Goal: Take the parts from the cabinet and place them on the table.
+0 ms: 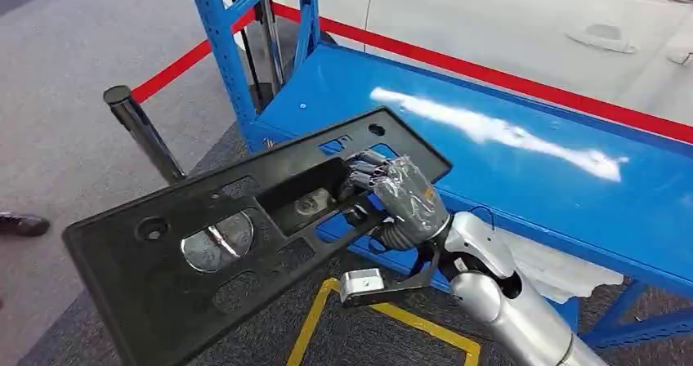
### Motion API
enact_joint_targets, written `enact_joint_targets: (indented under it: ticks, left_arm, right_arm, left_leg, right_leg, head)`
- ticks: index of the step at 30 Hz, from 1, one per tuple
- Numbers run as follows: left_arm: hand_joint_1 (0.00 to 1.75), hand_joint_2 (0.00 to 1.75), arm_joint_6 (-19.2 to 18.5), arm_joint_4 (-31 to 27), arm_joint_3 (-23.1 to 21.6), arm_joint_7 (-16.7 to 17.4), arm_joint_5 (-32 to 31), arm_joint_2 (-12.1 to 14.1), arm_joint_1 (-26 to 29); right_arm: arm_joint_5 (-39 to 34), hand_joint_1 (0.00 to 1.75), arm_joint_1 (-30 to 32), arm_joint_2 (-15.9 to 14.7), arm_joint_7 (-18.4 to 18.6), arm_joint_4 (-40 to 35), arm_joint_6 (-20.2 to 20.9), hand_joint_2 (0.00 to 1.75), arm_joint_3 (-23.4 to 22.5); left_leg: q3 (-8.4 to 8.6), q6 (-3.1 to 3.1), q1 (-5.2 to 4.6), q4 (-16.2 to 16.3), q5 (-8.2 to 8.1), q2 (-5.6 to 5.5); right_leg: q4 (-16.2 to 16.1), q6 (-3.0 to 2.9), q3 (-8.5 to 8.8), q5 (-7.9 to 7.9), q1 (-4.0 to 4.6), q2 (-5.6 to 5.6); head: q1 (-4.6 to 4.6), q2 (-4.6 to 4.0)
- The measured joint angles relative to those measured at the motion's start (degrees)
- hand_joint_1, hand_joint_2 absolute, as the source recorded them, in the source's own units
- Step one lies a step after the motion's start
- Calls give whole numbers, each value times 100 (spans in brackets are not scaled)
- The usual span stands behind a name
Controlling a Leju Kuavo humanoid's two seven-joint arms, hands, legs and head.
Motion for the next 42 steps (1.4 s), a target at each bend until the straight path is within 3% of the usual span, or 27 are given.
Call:
enact_joint_targets:
  ticks: [1, 2, 4, 7, 8, 10, 12, 13, 14, 16, 17, 18, 19, 20, 22, 23, 24, 25, 27, 28, 30, 32, 34, 35, 38, 40, 42]
  left_arm:
    - [0, 175, 0, 0, 2, 11, 0, 2, 0]
    - [0, 175, 0, -2, 2, 20, -2, -7, -2]
    - [0, 175, 20, 0, 2, 11, -2, -2, 14]
    - [0, 175, 92, 0, 2, -29, -7, 15, 83]
    - [0, 175, 103, 0, 2, -41, -9, 13, 75]
    - [0, 175, 136, -2, 0, -90, -11, 15, 59]
    - [0, 175, 175, -2, 0, -118, -13, 20, 51]
    - [0, 175, 175, -2, 0, -125, -15, 22, 50]
    - [0, 175, 184, -2, 0, -135, -17, 22, 51]
    - [0, 175, 188, -2, -2, -142, -24, 20, 51]
    - [0, 175, 190, -2, -2, -149, -28, 20, 53]
    - [0, 175, 190, -4, -2, -166, -28, 11, 39]
    - [0, 175, 199, -4, -4, -182, -31, 4, 31]
    - [0, 175, 210, -4, -4, -208, -31, 2, 41]
    - [0, 175, 208, -4, -4, -221, -31, 4, 76]
    - [0, 175, 208, 0, -4, -221, -31, 15, 98]
    - [0, 175, 203, 0, -4, -221, -31, 9, 99]
    - [0, 175, 197, 0, -4, -221, -31, 9, 86]
    - [0, 175, 186, 0, -4, -221, -31, 9, 73]
    - [0, 175, 177, 0, -4, -223, -31, 9, 73]
    - [0, 175, 170, 0, -4, -223, -28, 11, 74]
    - [0, 175, 157, 0, -4, -245, -28, 9, 66]
    - [0, 175, 92, -2, 2, -345, -26, -20, 43]
    - [0, 175, 83, -2, 9, -367, -24, -13, 65]
    - [0, 175, 72, 0, 17, -391, -24, -11, 95]
    - [0, 175, 63, 0, 20, -394, -24, -9, 85]
    - [0, 175, 66, 0, 20, -393, -24, -9, 79]
  right_arm:
    - [-13, 175, -75, 50, 2, 41, -2, 175, 50]
    - [-20, 175, -144, 74, 4, 68, -6, 175, 83]
    - [-37, 175, -168, 111, 2, 103, -33, 175, 118]
    - [-39, 175, -219, 122, 22, 144, -66, 175, 151]
    - [-39, 175, -225, 124, 22, 148, -88, 175, 153]
    - [-37, 175, -226, 140, 22, 155, -125, 175, 170]
    - [-24, 175, -207, 140, 33, 161, -138, 175, 174]
    - [-15, 175, -195, 140, 39, 168, -140, 175, 179]
    - [-13, 175, -185, 140, 39, 175, -144, 175, 183]
    - [-11, 175, -173, 129, 42, 181, -155, 175, 183]
    - [-13, 175, -166, 107, 50, 177, -170, 175, 181]
    - [-42, 175, -142, 61, 52, 129, -181, 175, 161]
    - [-92, 175, -82, -34, 50, 50, -192, 175, 118]
    - [-173, 175, 16, -180, 4, -44, -181, 175, 52]
    - [-319, 175, 209, -411, -133, -258, -138, 175, -111]
    - [-343, 175, 304, -499, -171, -333, -107, 175, -191]
    - [-358, 175, 384, -611, -201, -389, -76, 175, -269]
    - [-371, 175, 480, -697, -225, -479, -70, 175, -365]
    - [-376, 175, 591, -818, -234, -562, -61, 175, -487]
    - [-371, 175, 624, -848, -232, -582, -33, 175, -523]
    - [-356, 175, 660, -883, -219, -606, 24, 175, -551]
    - [-332, 175, 655, -903, -212, -649, 53, 175, -575]
    - [-330, 175, 638, -914, -179, -697, 57, 175, -616]
    - [-330, 175, 639, -929, -175, -713, 59, 175, -643]
    - [-321, 175, 610, -949, -151, -737, 68, 175, -658]
    - [-319, 175, 593, -949, -157, -750, 77, 175, -663]
    - [-319, 175, 602, -949, -155, -759, 94, 175, -669]
  left_leg:
    - [-66, -16, 1, 30, 52, -80]
    - [-140, -36, 13, 56, 101, -142]
    - [-170, -120, 40, 30, 238, -300]
    - [-228, -252, 27, -104, 439, -520]
    - [-248, -227, 71, -73, 391, -416]
    - [-424, -258, 50, 335, -244, 89]
    - [-593, -336, 119, 1157, -810, 245]
    - [-647, -376, 157, 1529, -866, 266]
    - [-616, -422, 196, 1713, -725, 276]
    - [-221, -510, 278, 1398, -290, 328]
    - [156, -555, 312, 934, -234, 436]
    - [580, -605, 330, 369, -484, 657]
    - [837, -554, 213, -40, -715, 671]
    - [778, -429, 198, 29, -683, 619]
    - [715, -309, 161, 27, -662, 518]
    - [698, -216, 176, -16, -596, 479]
    - [659, -154, 176, -21, -534, 463]
    - [586, -85, 166, -19, -463, 424]
    - [413, -32, 117, -6, -324, 328]
    - [323, -22, 88, 4, -262, 258]
    - [143, -13, 38, 27, -141, 118]
    - [-21, -19, 3, 44, -39, -55]
    - [-114, -53, -34, 70, 53, -175]
    - [-86, -78, -7, 43, 110, -228]
    - [-129, -201, -12, -14, 244, -451]
    - [-269, -214, 7, 301, -159, 47]
    - [-545, -300, 68, 1101, -708, 231]
  right_leg:
    - [-497, -60, 355, 91, 21, 173]
    - [-989, -143, 640, -86, 36, 505]
    - [-1202, -94, 724, -71, 58, 450]
    - [-1353, -148, 681, 86, 22, 235]
    - [-1398, -165, 669, 148, -25, 176]
    - [-1462, -250, 561, 311, 14, 18]
    - [-1457, -216, 404, 428, 28, -158]
    - [-1449, -201, 318, 486, 27, -253]
    - [-1433, -179, 228, 544, 23, -346]
    - [-1366, -114, 21, 634, 1, -493]
    - [-1301, -71, -83, 664, -10, -551]
    - [-1209, -34, -146, 684, 1, -603]
    - [-1155, 6, -202, 686, 0, -669]
    - [-1150, 50, -165, 705, 4, -749]
    - [-1150, 142, -125, 755, -28, -869]
    - [-1140, 195, -136, 752, -62, -832]
    - [-1031, 238, -178, 544, -89, -515]
    - [-712, 225, -291, 138, -83, -226]
    - [158, 201, -548, -465, -41, -65]
    - [509, 174, -627, -575, -28, -55]
    - [531, 91, -464, -352, 11, -45]
    - [-349, -47, 162, 46, 63, 70]
    - [-1254, -179, 731, -133, 92, 516]
    - [-1192, -111, 696, -38, 103, 408]
    - [-1311, -164, 704, 40, 83, 209]
    - [-1370, -233, 661, 151, 72, 43]
    - [-1361, -225, 575, 205, 74, -118]
  head:
    - [0, 0]
    - [-2, -2]
    - [0, 0]
    - [4, 0]
    - [7, 0]
    - [-15, 0]
    - [-17, 0]
    - [-17, -2]
    - [-15, -2]
    - [-15, 0]
    - [-20, 0]
    - [-22, 0]
    - [-26, 0]
    - [2, -2]
    - [-11, -2]
    - [-4, -2]
    - [-7, 0]
    - [0, -2]
    - [-2, -2]
    - [-4, -2]
    - [-4, 0]
    - [-4, -2]
    - [-9, 0]
    - [-6, 0]
    - [7, 0]
    - [-36, 0]
    - [-41, 0]
